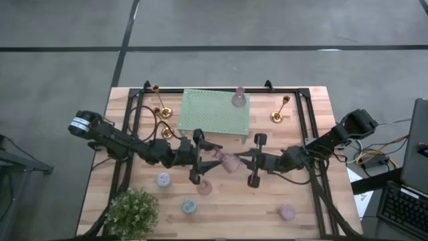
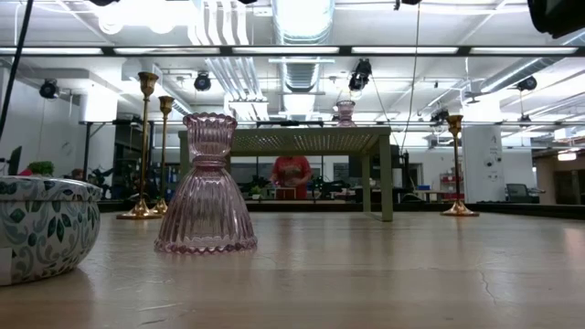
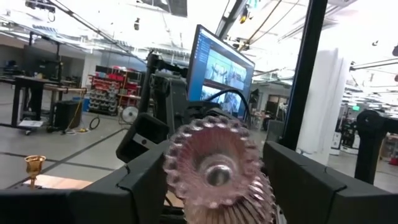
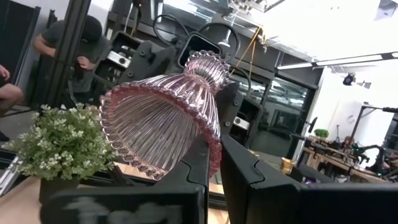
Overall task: Pick & Place candle stick holders
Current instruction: Put the top glass candle holder on the shelf aligned with the other glass candle holder
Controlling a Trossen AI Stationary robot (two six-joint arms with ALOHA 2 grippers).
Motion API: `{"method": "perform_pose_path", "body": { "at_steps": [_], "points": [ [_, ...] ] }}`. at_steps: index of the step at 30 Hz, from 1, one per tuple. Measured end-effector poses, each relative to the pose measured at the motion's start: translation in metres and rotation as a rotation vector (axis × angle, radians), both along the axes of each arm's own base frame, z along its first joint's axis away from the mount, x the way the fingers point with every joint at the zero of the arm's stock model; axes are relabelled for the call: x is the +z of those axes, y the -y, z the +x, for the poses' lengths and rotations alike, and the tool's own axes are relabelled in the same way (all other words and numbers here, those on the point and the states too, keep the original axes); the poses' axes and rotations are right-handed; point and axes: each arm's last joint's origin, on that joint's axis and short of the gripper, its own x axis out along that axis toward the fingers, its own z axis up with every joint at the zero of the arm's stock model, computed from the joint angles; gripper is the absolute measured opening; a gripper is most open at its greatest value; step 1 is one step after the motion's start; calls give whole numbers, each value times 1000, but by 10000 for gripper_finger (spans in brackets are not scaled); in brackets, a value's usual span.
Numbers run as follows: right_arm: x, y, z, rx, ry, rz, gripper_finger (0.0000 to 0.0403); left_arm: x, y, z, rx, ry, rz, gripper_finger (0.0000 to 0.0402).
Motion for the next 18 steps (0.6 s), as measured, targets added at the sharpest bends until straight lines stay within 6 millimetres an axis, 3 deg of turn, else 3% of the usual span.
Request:
{"method": "perform_pose_path", "body": {
  "at_steps": [5,18],
  "points": [
    [0,1,0,-2,-1,-1,13,-3,0,2,0,-10,3,238],
    [-3,3,2,-8,-27,-5,13,-6,1,4,-6,-20,0,144]
  ]
}}
